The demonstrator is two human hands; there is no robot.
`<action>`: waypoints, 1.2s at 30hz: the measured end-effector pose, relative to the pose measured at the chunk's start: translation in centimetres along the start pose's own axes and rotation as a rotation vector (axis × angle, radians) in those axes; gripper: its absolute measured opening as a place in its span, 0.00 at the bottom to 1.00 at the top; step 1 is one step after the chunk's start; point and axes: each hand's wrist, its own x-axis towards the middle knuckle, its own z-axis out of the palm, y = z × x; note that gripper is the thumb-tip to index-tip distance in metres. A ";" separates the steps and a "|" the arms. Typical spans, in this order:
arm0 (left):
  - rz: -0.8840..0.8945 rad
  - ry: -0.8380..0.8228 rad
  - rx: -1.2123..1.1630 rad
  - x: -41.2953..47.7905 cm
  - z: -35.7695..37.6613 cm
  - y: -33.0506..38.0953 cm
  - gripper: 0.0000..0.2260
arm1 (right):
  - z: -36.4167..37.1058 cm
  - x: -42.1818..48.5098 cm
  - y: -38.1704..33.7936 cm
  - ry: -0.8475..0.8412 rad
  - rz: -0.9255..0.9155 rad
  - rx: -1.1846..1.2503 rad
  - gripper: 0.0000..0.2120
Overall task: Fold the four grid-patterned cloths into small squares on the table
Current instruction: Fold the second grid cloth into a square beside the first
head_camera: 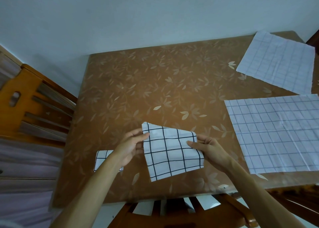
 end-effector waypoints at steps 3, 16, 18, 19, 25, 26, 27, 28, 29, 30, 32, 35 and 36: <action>-0.009 0.017 -0.017 0.3 -0.1 -0.2 0.11 | 0.0 0.1 0.5 0.015 0.005 0.003 0.17; -0.011 0.014 0.045 -0.1 0.4 -1.9 0.13 | 0.4 0.5 1.0 0.088 0.003 0.105 0.15; -0.044 -0.048 0.126 -0.4 0.5 -2.1 0.14 | 0.5 0.5 0.8 0.104 0.004 0.119 0.15; -0.045 -0.042 0.147 -0.5 0.4 -2.3 0.14 | 0.5 0.6 0.7 0.104 0.007 0.107 0.15; -0.020 -0.025 0.104 -0.6 0.2 -2.4 0.11 | -0.2 0.7 0.6 0.039 0.075 0.060 0.15; 0.000 -0.032 0.107 -0.6 0.2 -2.4 0.11 | -0.3 0.7 0.6 0.028 0.086 0.081 0.15; 0.024 -0.040 0.108 -0.6 0.2 -2.5 0.12 | -0.4 0.6 0.6 0.017 0.093 0.104 0.16; 0.045 -0.043 0.107 -0.6 0.2 -2.5 0.12 | -0.4 0.5 0.6 0.005 0.098 0.135 0.16; 0.063 -0.038 0.106 -0.5 0.2 -2.6 0.13 | -0.4 0.5 0.7 0.002 0.102 0.167 0.16; 0.078 -0.027 0.100 -0.5 0.3 -2.7 0.13 | -0.4 0.4 0.8 0.014 0.105 0.190 0.15; 0.098 0.007 0.065 -0.3 0.5 -2.7 0.12 | -0.3 0.5 1.0 0.051 0.096 0.171 0.14; 0.078 0.000 0.044 -0.4 0.3 -2.8 0.14 | -0.6 0.9 1.4 0.088 0.073 0.084 0.10; 0.077 -0.022 0.060 -0.5 0.3 -2.7 0.18 | -0.7 1.0 1.3 0.099 0.071 0.076 0.11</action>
